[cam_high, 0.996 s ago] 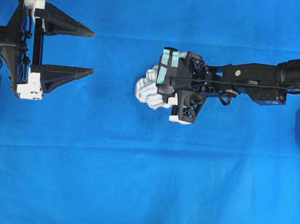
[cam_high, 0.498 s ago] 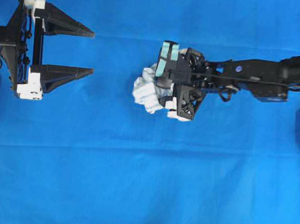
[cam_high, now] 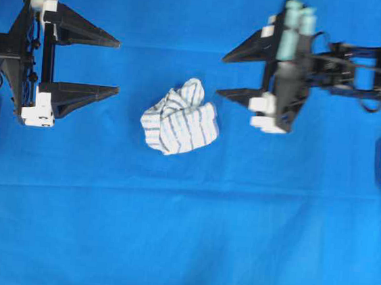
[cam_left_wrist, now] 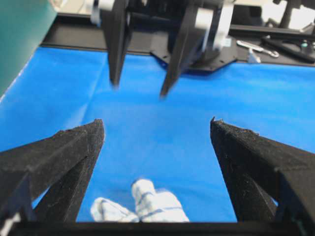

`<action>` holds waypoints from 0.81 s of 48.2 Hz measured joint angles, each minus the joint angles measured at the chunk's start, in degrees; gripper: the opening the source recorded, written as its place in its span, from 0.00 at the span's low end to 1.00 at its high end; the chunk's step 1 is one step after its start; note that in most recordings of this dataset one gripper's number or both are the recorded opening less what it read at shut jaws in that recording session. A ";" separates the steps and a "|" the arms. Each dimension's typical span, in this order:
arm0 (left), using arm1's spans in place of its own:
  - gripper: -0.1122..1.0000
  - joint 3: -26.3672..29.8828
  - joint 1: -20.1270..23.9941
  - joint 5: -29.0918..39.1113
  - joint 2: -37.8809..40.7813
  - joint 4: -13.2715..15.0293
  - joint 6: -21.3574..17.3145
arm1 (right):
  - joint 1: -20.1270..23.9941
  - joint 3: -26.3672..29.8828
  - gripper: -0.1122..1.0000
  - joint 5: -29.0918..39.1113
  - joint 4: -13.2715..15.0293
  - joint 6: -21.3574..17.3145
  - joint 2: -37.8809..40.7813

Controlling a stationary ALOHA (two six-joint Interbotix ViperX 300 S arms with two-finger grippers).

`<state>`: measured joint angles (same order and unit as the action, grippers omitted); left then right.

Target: Hand over the towel.

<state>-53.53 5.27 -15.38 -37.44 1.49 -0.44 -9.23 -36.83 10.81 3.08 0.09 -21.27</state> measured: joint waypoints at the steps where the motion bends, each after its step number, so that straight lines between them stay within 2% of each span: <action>1: 0.93 0.00 0.00 0.00 -0.09 0.00 0.00 | 0.00 -0.44 0.72 -0.44 0.09 0.00 -1.05; 8: 0.93 0.00 0.00 0.00 0.00 0.00 0.00 | -0.18 -3.08 0.72 -4.04 0.44 0.00 -5.54; 26: 0.92 0.09 0.00 0.00 -0.53 0.00 0.00 | -0.26 -4.13 0.72 -5.89 0.53 0.09 -6.06; 31: 0.92 -0.62 0.09 0.44 -3.34 0.00 0.00 | -0.26 -5.45 0.72 -5.54 0.53 0.00 -8.09; 39: 0.92 -3.43 0.97 4.31 -10.81 0.00 0.00 | -0.26 -9.40 0.72 -3.87 0.53 -0.18 -15.91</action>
<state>-56.95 6.24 -11.07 -48.25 1.49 -0.44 -9.49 -46.23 6.94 3.60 -0.09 -37.18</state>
